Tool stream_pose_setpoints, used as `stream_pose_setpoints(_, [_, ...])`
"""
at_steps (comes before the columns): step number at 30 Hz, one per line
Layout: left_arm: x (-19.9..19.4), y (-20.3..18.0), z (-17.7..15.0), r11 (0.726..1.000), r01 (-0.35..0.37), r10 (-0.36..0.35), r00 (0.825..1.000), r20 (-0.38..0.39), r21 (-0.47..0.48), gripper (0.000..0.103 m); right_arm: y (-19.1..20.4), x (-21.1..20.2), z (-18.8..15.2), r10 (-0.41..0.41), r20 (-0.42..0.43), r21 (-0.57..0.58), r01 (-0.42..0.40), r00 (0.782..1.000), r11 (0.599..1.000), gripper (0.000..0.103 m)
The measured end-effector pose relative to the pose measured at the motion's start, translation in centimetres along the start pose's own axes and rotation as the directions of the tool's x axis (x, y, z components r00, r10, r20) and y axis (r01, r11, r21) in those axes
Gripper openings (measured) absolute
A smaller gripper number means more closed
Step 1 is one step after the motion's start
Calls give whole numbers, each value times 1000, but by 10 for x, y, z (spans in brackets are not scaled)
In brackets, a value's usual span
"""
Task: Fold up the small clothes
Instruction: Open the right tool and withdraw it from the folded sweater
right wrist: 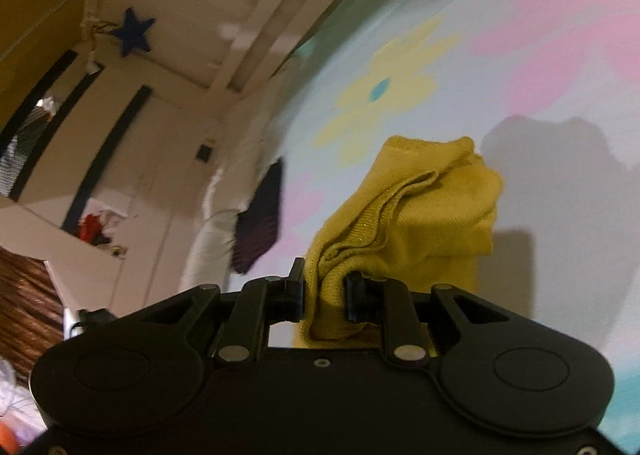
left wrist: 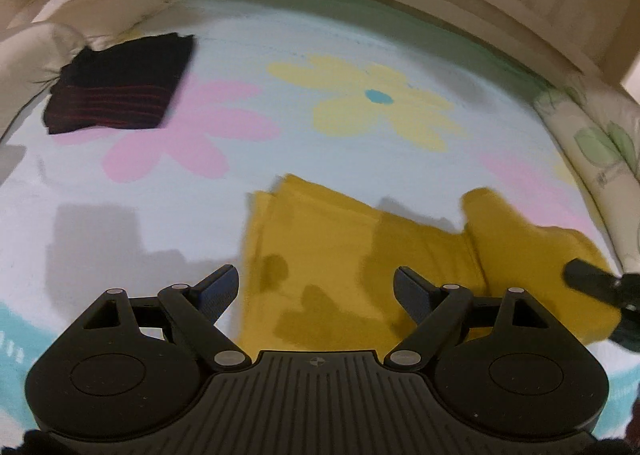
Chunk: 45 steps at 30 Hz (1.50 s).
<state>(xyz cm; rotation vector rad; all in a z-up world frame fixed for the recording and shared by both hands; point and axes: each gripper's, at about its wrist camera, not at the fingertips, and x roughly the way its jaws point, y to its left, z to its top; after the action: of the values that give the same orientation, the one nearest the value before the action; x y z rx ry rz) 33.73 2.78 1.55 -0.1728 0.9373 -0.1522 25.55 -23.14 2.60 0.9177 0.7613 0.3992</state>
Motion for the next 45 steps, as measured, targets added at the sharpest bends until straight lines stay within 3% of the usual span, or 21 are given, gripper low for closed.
stream_pose_setpoints(6, [-10,30,3,999,-12,14,1000,27,-47,84,17,48,-17,23,-36,10,-23,999,1000,30])
stream_pose_setpoints(14, [-7,61,-2,997,-33,33,999,-2,-72,85,23,104,-42,-81,-71,-40,78,994,996,30])
stream_pose_setpoints(18, [-3,71,-4,995,-40,38,999,-20,-88,85,20,115,-51,-115,-76,-64,110,990,992,37])
stream_pose_setpoints(20, [-4,74,-4,994,-40,38,999,-19,-99,85,17,119,-51,-76,-100,-56,71,992,996,59])
stream_pose_setpoints(22, [-5,76,-4,994,-37,35,999,-15,-107,85,19,117,-51,-16,-111,-66,9,994,998,73])
stream_pose_setpoints(27, [-7,74,-3,994,-36,35,999,-10,-105,85,33,100,-45,100,-90,-87,-108,991,990,74])
stream_pose_setpoints(30, [-6,71,-4,995,-35,34,999,-13,-98,85,38,88,-39,128,-64,-87,-133,990,987,74])
stream_pose_setpoints(37, [-5,63,-3,997,-23,22,1000,-14,-79,85,21,50,-25,15,-36,-100,-18,999,995,74])
stream_pose_setpoints(40, [-3,61,-2,997,-19,18,1000,-16,-69,85,17,49,-28,-44,-67,-127,35,997,991,74])
stream_pose_setpoints(45, [-2,58,1,997,-22,21,1000,-13,-67,85,20,64,-50,-67,-147,-179,41,987,983,74])
